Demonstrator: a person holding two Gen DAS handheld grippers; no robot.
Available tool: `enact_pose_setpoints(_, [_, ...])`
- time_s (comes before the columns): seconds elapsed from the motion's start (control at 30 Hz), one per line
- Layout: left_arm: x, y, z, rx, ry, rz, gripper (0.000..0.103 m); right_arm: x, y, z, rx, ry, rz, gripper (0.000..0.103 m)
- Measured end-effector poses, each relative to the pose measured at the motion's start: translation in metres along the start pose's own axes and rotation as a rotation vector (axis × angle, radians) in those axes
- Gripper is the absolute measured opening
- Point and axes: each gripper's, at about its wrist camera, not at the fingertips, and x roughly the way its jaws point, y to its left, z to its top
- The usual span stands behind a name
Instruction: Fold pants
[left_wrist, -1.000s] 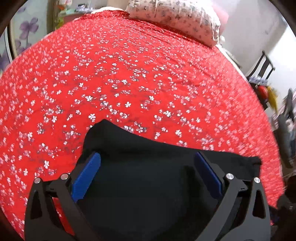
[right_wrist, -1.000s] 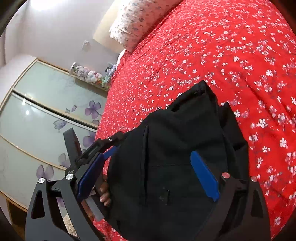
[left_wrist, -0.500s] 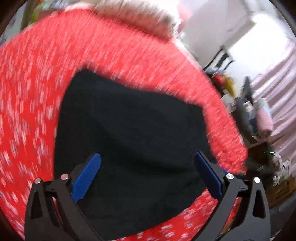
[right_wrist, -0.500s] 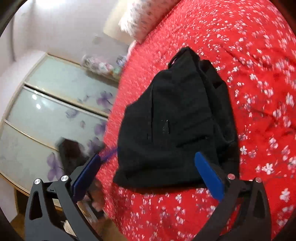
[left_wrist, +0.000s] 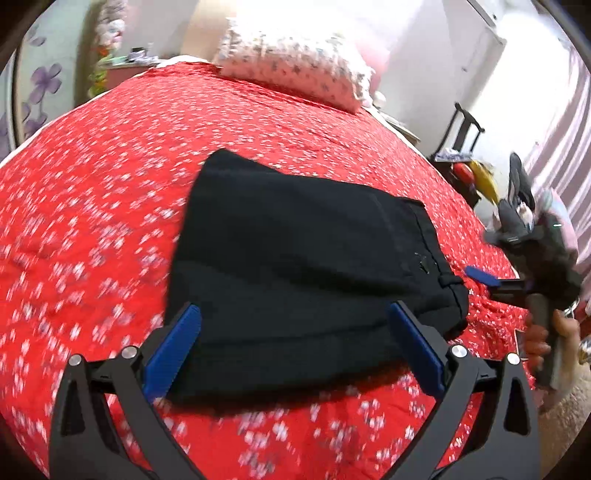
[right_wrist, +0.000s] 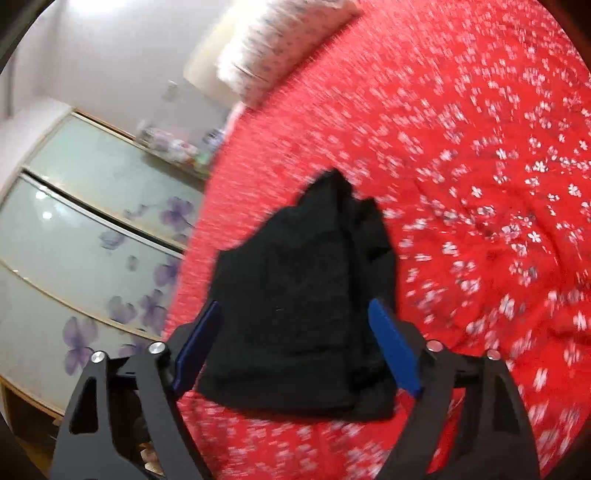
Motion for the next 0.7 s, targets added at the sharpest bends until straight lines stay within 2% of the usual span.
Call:
enact_pose_setpoints(0.1, [-0.009, 0.009, -0.009, -0.02, 0.0, 0.009, 0.101, 0.022, -0.011, 0.003, 0.011, 0.047, -0.087, 0.076])
enact_pose_setpoints(0.2, [-0.013, 0.017, -0.013, -0.01, 0.007, 0.031, 0.101, 0.035, -0.016, 0.002, 0.012, 0.071, -0.134, 0.076])
enact_pose_setpoints(0.37, [-0.016, 0.029, -0.014, -0.031, 0.011, 0.046, 0.101, 0.04, -0.008, -0.006, -0.025, 0.081, -0.094, 0.074])
enact_pose_setpoints(0.47, [-0.015, 0.034, -0.014, -0.052, 0.014, 0.044, 0.101, 0.043, 0.004, -0.009, -0.107, 0.083, -0.126, 0.074])
enact_pose_setpoints(0.53, [-0.014, 0.034, -0.014, -0.058, 0.021, 0.044, 0.101, 0.049, -0.002, -0.008, -0.082, 0.098, -0.141, 0.074])
enact_pose_setpoints(0.63, [-0.015, 0.033, -0.014, -0.047, 0.02, 0.053, 0.101, 0.051, -0.008, -0.005, -0.046, 0.079, -0.115, 0.073])
enact_pose_setpoints(0.7, [-0.017, 0.034, -0.013, -0.038, 0.016, 0.062, 0.101, 0.046, 0.001, -0.008, -0.086, 0.066, -0.126, 0.067])
